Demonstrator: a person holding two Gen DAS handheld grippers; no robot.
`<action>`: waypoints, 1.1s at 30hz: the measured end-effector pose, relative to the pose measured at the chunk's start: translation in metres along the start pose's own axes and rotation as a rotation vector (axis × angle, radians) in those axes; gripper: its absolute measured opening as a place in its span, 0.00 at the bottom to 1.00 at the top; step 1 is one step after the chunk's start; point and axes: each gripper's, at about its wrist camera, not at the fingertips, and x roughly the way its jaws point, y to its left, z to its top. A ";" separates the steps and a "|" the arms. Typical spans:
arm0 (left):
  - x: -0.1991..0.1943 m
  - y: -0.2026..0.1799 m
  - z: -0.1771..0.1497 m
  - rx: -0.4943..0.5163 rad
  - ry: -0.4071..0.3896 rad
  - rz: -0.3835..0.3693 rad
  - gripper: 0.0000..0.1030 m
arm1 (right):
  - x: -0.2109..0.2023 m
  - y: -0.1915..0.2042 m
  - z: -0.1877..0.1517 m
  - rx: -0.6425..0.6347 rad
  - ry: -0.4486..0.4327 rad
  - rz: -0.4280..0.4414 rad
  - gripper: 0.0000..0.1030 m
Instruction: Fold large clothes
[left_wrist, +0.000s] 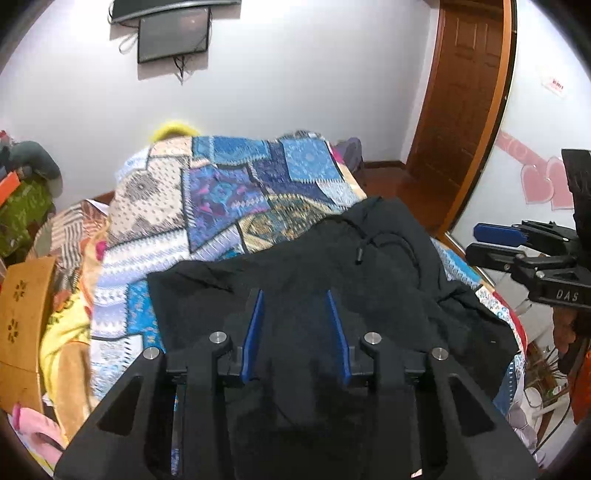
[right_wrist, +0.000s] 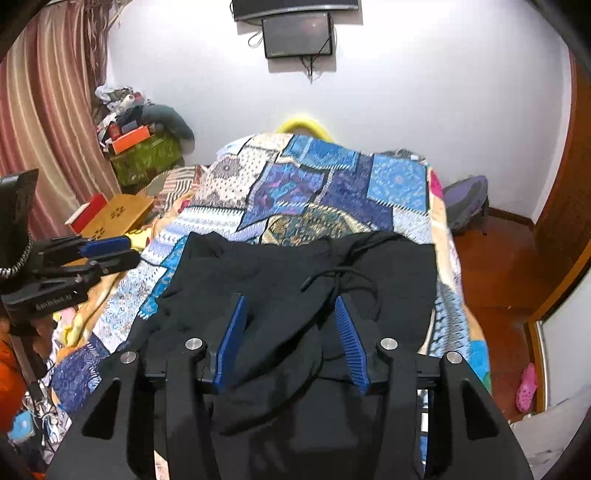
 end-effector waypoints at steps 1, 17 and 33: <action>0.009 -0.001 -0.003 -0.003 0.020 -0.007 0.33 | 0.005 0.001 -0.002 0.001 0.017 0.003 0.45; 0.101 0.011 -0.059 -0.075 0.270 -0.004 0.33 | 0.068 -0.024 -0.056 0.089 0.243 0.044 0.56; 0.058 0.079 -0.012 -0.155 0.081 0.155 0.44 | 0.032 -0.087 -0.005 0.236 0.087 -0.064 0.56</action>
